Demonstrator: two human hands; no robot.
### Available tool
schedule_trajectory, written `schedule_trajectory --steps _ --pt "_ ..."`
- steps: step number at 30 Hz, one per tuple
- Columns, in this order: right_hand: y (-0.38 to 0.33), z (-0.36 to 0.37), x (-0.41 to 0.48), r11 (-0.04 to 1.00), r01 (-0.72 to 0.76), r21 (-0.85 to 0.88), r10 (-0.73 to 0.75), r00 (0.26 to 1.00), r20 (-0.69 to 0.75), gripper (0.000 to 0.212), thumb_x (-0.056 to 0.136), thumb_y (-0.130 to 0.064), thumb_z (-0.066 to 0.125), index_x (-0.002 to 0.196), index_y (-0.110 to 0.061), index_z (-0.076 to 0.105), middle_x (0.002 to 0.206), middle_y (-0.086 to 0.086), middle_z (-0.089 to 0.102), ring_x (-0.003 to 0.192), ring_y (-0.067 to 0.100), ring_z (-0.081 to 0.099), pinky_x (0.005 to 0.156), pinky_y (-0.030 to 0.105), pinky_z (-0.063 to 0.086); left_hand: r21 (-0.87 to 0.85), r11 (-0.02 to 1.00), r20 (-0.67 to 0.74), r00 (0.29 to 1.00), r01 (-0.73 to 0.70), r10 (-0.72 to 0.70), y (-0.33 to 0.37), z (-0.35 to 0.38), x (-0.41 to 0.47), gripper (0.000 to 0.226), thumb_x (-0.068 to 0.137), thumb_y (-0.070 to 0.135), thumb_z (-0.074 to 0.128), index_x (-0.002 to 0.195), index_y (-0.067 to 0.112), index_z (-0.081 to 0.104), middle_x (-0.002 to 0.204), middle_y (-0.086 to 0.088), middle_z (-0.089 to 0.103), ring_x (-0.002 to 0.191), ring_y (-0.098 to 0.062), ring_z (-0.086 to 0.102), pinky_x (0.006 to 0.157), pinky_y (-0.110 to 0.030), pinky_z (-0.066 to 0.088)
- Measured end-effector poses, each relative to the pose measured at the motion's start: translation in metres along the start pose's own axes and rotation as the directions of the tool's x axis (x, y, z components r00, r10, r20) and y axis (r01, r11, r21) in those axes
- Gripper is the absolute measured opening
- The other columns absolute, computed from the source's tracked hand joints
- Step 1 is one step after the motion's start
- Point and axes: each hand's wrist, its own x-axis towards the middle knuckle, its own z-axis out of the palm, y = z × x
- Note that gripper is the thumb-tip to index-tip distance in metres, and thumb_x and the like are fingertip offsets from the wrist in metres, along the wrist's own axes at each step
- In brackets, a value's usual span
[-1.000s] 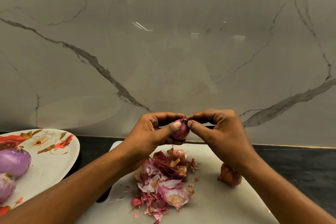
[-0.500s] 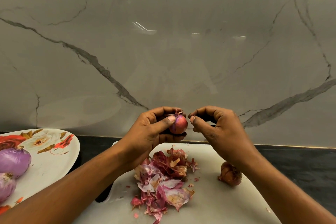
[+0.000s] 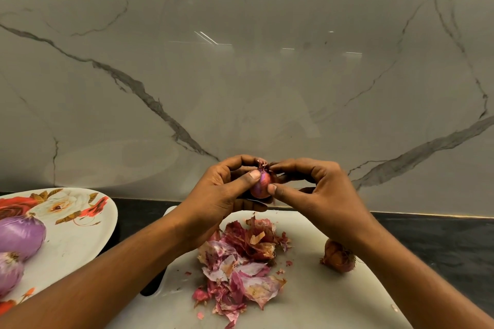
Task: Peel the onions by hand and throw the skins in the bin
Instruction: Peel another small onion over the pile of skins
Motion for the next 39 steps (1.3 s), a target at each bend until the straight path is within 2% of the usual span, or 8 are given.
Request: schedule_trajectory --steps 4,10,14,19,24,30,33,39 --pt "-0.001 0.0 0.0 1.0 0.004 0.023 -0.005 0.999 0.052 0.035 0.089 -0.018 0.082 0.121 -0.031 0.074 0.117 -0.02 0.072 0.111 -0.009 0.065 0.079 0.016 0.06 0.017 1.0 -0.016 1.0 -0.012 0.012 0.0 -0.001 0.001 0.024 0.104 0.013 0.058 0.126 0.012 0.066 0.119 -0.01 0.074 0.104 -0.036 0.075 0.085 -0.044 0.064" --pt "-0.003 -0.001 -0.001 0.998 0.049 -0.032 -0.046 0.995 0.083 0.019 0.091 -0.016 0.079 0.103 -0.031 0.076 0.117 -0.02 0.069 0.114 -0.004 0.063 0.086 0.018 0.058 0.011 1.0 -0.016 1.0 -0.02 0.02 0.0 -0.002 0.0 0.023 0.103 0.01 0.06 0.124 0.009 0.067 0.115 -0.011 0.076 0.104 -0.035 0.075 0.084 -0.042 0.065" --pt "-0.003 0.0 -0.001 0.996 0.063 -0.065 -0.058 0.995 0.076 0.015 0.092 -0.016 0.079 0.098 -0.029 0.077 0.117 -0.02 0.067 0.114 -0.002 0.063 0.086 0.025 0.061 -0.002 1.0 -0.023 1.0 -0.01 0.009 0.0 -0.002 0.001 0.022 0.103 0.01 0.06 0.124 0.009 0.067 0.116 -0.014 0.075 0.102 -0.037 0.076 0.084 -0.043 0.065" --pt "-0.005 -0.003 -0.001 0.998 0.028 -0.06 -0.025 0.998 0.051 0.015 0.088 -0.015 0.083 0.092 -0.029 0.08 0.103 -0.016 0.073 0.105 -0.002 0.067 0.084 0.024 0.062 -0.078 0.997 -0.063 0.998 0.013 -0.018 0.0 -0.003 0.003 0.024 0.104 0.011 0.059 0.126 0.009 0.066 0.122 -0.016 0.073 0.101 -0.039 0.076 0.079 -0.04 0.065" --pt "-0.006 -0.004 -0.001 0.995 -0.071 -0.076 0.078 0.993 0.089 0.014 0.086 -0.012 0.085 0.089 -0.025 0.081 0.085 -0.011 0.079 0.085 0.006 0.075 0.079 0.029 0.064 -0.17 0.984 -0.103 0.992 0.051 -0.069 0.001 -0.002 0.003 0.024 0.105 0.014 0.057 0.126 0.007 0.066 0.128 -0.021 0.068 0.101 -0.041 0.075 0.075 -0.037 0.064" --pt "-0.008 -0.006 -0.002 0.993 -0.093 -0.071 0.099 0.991 0.087 0.012 0.086 -0.01 0.084 0.088 -0.022 0.081 0.081 -0.008 0.078 0.076 0.007 0.075 0.071 0.022 0.061 -0.158 0.986 -0.136 0.988 0.05 -0.071 0.003 0.0 0.002 0.03 0.093 0.019 0.07 0.122 0.01 0.069 0.128 -0.017 0.069 0.105 -0.036 0.076 0.08 -0.034 0.064" --pt "-0.008 -0.006 -0.001 0.993 -0.103 -0.063 0.108 0.991 0.077 0.012 0.087 -0.009 0.082 0.089 -0.02 0.08 0.08 -0.006 0.078 0.076 0.007 0.075 0.068 0.02 0.059 -0.2 0.978 -0.132 0.987 0.064 -0.092 0.003 0.001 0.002 0.038 0.088 0.02 0.074 0.124 0.009 0.068 0.128 -0.019 0.069 0.107 -0.037 0.075 0.084 -0.037 0.065" --pt "-0.01 -0.006 -0.001 0.991 -0.116 -0.063 0.121 0.989 0.082 0.014 0.088 -0.006 0.08 0.087 -0.02 0.079 0.078 -0.005 0.077 0.074 0.008 0.074 0.067 0.02 0.059 -0.223 0.972 -0.141 0.984 0.075 -0.108 0.003 0.0 0.003 0.041 0.088 0.011 0.076 0.127 0.007 0.065 0.127 -0.02 0.07 0.107 -0.036 0.076 0.084 -0.036 0.066"
